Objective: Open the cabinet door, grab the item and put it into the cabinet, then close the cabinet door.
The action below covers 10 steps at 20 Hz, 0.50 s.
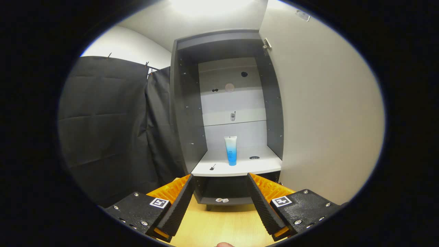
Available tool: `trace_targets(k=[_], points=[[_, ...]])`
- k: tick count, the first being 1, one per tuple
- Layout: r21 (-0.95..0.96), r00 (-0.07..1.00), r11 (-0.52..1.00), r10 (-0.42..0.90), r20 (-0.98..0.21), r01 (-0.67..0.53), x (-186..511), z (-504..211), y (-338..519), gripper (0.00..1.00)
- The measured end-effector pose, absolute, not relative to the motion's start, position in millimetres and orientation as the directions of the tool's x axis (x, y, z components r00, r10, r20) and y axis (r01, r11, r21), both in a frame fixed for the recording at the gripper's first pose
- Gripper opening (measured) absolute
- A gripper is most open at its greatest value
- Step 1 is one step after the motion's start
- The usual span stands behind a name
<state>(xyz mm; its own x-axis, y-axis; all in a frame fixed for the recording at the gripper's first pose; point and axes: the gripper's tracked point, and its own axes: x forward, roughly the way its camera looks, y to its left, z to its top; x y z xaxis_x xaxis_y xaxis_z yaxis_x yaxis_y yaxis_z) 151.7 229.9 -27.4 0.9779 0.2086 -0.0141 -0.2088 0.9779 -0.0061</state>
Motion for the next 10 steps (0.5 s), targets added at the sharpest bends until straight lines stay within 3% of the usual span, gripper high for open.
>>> trace_targets(k=[5, 10], points=[[0.084, 0.976, 0.974, 0.214, -0.041, -0.21, 78.7, -36.2, 211.5, 0.93], [-0.025, 0.974, 0.976, 0.213, -0.083, -0.215, 27.2, -47.3, 156.8, 0.93]])
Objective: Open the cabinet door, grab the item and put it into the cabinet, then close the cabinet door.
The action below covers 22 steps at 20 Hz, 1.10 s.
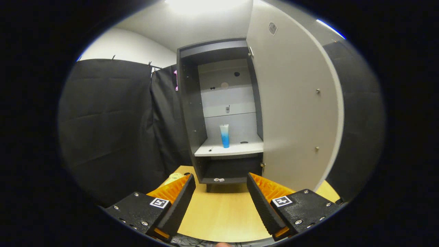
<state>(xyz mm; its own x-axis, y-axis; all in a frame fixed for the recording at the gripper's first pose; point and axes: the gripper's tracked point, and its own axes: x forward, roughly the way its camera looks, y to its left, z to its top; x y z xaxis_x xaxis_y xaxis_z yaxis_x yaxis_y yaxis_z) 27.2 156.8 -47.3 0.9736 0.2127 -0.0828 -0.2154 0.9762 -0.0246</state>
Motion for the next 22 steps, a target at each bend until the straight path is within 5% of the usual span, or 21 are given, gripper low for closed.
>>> trace_targets(k=[11, 22], points=[[-0.062, 0.997, 0.998, -0.023, -0.07, 0.019, 6.3, -21.1, -56.8, 0.93], [-0.129, 0.992, 0.984, 0.117, -0.054, -0.123, 93.4, -7.3, -72.0, 0.92]])
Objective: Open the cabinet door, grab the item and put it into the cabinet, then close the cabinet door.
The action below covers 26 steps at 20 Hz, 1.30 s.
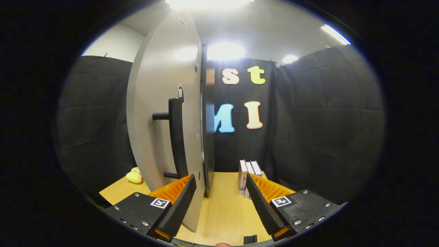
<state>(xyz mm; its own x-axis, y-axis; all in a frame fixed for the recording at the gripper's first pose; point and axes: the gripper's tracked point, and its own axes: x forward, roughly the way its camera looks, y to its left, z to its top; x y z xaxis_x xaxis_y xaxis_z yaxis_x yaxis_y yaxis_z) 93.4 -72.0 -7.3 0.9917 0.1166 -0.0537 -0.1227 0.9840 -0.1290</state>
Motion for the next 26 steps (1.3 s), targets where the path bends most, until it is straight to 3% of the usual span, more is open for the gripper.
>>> trace_targets(k=[6, 12, 26], points=[[0.039, 0.991, 0.994, 0.102, -0.089, -0.098, 90.7, -17.4, -53.6, 0.91], [0.029, 0.993, 0.997, 0.08, -0.089, -0.077, 73.6, -22.9, 3.6, 0.93], [0.056, 0.982, 0.981, 0.186, -0.036, -0.183, 98.7, -40.3, 195.7, 0.93]])
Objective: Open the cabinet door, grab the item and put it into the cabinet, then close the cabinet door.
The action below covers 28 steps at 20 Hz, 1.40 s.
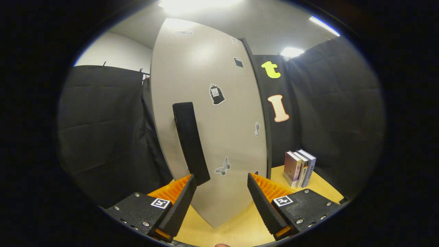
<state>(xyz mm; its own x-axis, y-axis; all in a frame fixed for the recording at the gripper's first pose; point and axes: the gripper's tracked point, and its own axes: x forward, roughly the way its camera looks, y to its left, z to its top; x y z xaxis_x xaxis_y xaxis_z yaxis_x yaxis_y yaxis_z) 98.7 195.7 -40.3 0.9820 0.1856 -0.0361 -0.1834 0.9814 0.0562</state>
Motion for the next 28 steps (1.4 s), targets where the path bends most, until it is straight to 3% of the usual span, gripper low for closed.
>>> trace_targets(k=[20, 28], points=[[-0.063, 0.985, 0.983, 0.171, -0.004, -0.171, 90.1, -30.7, 233.4, 0.93], [-0.016, 0.986, 0.986, 0.165, 0.004, -0.164, 94.4, -30.8, 224.3, 0.93]])
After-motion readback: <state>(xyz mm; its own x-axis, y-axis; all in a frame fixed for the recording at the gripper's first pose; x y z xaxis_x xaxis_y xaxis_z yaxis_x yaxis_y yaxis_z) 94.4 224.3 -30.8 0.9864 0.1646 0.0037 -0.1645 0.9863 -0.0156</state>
